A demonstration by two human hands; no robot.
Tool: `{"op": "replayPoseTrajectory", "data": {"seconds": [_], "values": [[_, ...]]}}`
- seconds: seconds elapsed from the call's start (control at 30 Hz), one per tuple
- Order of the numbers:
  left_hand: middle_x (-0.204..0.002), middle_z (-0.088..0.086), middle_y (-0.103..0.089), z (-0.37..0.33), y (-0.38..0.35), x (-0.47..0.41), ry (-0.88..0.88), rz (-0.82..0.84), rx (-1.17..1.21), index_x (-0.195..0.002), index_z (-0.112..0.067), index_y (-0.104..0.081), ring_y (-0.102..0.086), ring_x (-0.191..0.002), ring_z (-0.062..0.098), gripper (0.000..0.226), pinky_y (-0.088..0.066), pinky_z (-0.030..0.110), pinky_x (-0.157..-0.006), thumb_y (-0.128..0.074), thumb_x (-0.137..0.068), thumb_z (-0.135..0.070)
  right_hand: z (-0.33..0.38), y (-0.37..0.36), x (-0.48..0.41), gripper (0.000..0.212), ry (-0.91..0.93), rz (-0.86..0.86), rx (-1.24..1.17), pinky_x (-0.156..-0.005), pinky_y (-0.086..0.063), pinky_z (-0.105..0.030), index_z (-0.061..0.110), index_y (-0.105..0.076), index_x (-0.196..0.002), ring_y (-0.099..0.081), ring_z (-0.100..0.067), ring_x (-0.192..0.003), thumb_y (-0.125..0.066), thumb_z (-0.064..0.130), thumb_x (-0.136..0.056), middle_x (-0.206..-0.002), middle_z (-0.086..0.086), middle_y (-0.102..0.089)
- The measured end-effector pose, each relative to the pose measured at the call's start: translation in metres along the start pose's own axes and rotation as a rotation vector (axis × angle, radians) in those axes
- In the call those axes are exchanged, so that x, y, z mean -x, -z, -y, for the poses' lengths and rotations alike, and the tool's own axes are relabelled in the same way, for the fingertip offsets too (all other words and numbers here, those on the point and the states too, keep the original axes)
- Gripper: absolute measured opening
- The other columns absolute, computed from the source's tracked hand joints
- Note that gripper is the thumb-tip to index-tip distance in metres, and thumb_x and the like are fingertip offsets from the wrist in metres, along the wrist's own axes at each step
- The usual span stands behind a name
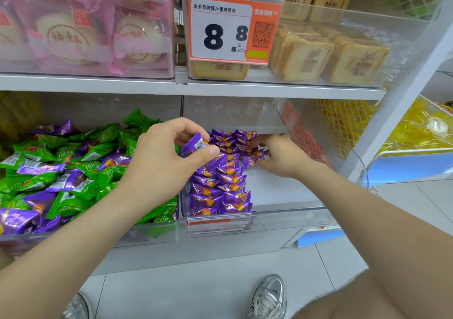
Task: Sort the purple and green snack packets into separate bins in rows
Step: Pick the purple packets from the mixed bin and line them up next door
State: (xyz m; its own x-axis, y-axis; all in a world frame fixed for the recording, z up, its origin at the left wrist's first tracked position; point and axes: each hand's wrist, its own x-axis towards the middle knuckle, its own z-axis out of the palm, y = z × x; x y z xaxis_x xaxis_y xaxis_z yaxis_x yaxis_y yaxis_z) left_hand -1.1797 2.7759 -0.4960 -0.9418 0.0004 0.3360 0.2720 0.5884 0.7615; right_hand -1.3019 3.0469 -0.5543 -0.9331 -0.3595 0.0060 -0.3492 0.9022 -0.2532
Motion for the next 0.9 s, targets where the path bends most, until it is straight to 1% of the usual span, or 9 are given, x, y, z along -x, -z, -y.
{"op": "replayPoseTrajectory", "data": {"seconds": [0.17, 0.27, 0.37, 0.53, 0.63, 0.7, 0.77, 0.83, 0.9], "values": [[-0.082, -0.014, -0.073, 0.001, 0.000, -0.001, 0.003, 0.000, 0.007, -0.092, -0.034, -0.073, -0.066, -0.084, 0.001, 0.019, -0.039, 0.004, -0.066, -0.084, -0.083, -0.046, -0.004, -0.004, -0.004, 0.047, 0.011, -0.034, 0.028, -0.075, -0.061, -0.045, 0.026, -0.060, -0.116, -0.066, -0.024, -0.089, -0.083, 0.042, -0.078, -0.102, -0.003, -0.072], [-0.083, -0.014, -0.073, 0.001, 0.000, -0.001, 0.002, 0.006, 0.006, -0.093, -0.035, -0.072, -0.066, -0.084, 0.001, 0.019, -0.040, 0.007, -0.066, -0.084, -0.083, -0.047, -0.003, -0.003, -0.005, 0.043, 0.021, -0.045, 0.030, -0.075, -0.061, -0.046, 0.028, -0.061, -0.111, -0.066, -0.023, -0.086, -0.083, 0.040, -0.076, -0.100, -0.002, -0.071], [-0.086, -0.013, -0.074, 0.002, 0.000, -0.001, 0.003, 0.010, 0.008, -0.093, -0.035, -0.073, -0.067, -0.086, 0.003, 0.020, -0.044, 0.018, -0.071, -0.085, -0.082, -0.046, 0.002, -0.002, -0.004, 0.038, 0.027, -0.033, 0.023, -0.081, -0.060, -0.046, 0.021, -0.065, -0.110, -0.068, -0.025, -0.086, -0.084, 0.033, -0.079, -0.099, -0.004, -0.072], [-0.082, -0.015, -0.074, 0.000, 0.002, -0.002, 0.007, 0.003, 0.017, -0.090, -0.034, -0.075, -0.068, -0.083, 0.000, 0.025, -0.041, 0.004, -0.067, -0.091, -0.075, -0.044, 0.002, -0.003, -0.004, 0.038, -0.011, -0.028, 0.020, -0.082, -0.060, -0.045, 0.021, -0.067, -0.110, -0.066, -0.026, -0.090, -0.086, 0.035, -0.080, -0.095, -0.005, -0.071], [-0.080, -0.016, -0.075, -0.003, 0.003, -0.001, 0.003, 0.000, 0.042, -0.088, -0.033, -0.076, -0.070, -0.080, 0.000, 0.030, -0.045, 0.006, -0.067, -0.094, -0.067, -0.045, 0.005, 0.002, 0.001, 0.040, -0.025, -0.025, 0.026, -0.083, -0.057, -0.040, 0.017, -0.067, -0.111, -0.066, -0.025, -0.088, -0.086, 0.038, -0.082, -0.092, -0.002, -0.069], [-0.079, -0.015, -0.076, -0.006, 0.002, 0.001, 0.004, -0.009, 0.050, -0.085, -0.032, -0.076, -0.071, -0.078, 0.000, 0.032, -0.049, 0.009, -0.067, -0.095, -0.063, -0.047, 0.009, 0.007, 0.005, 0.041, -0.045, -0.036, 0.019, -0.078, -0.054, -0.037, 0.016, -0.066, -0.113, -0.063, -0.023, -0.087, -0.083, 0.040, -0.085, -0.094, 0.000, -0.063], [-0.077, -0.016, -0.076, -0.008, 0.002, 0.001, 0.008, -0.013, 0.049, -0.082, -0.032, -0.075, -0.072, -0.074, 0.000, 0.034, -0.050, 0.011, -0.065, -0.095, -0.061, -0.049, 0.016, 0.012, 0.008, 0.032, -0.040, -0.129, 0.005, -0.073, -0.051, -0.035, 0.016, -0.066, -0.110, -0.061, -0.021, -0.084, -0.073, 0.040, -0.091, -0.092, 0.001, -0.063], [-0.076, -0.016, -0.076, -0.008, 0.001, 0.001, 0.008, -0.011, 0.052, -0.080, -0.031, -0.073, -0.073, -0.072, 0.000, 0.035, -0.052, 0.013, -0.063, -0.097, -0.059, -0.046, 0.031, 0.023, 0.014, 0.023, -0.009, -0.212, -0.173, -0.069, -0.052, -0.035, 0.015, -0.069, -0.096, -0.062, -0.017, -0.072, -0.060, 0.036, -0.099, -0.080, -0.001, -0.067], [-0.075, -0.015, -0.076, -0.009, 0.001, 0.001, -0.019, -0.009, 0.044, -0.080, -0.029, -0.073, -0.073, -0.073, 0.000, 0.035, -0.051, 0.011, -0.065, -0.098, -0.059, -0.041, 0.056, 0.038, 0.029, 0.034, 0.031, -0.117, -0.589, -0.068, -0.052, -0.034, 0.015, -0.076, -0.097, -0.063, -0.015, -0.068, -0.052, 0.037, -0.107, -0.081, -0.009, -0.072]]}}
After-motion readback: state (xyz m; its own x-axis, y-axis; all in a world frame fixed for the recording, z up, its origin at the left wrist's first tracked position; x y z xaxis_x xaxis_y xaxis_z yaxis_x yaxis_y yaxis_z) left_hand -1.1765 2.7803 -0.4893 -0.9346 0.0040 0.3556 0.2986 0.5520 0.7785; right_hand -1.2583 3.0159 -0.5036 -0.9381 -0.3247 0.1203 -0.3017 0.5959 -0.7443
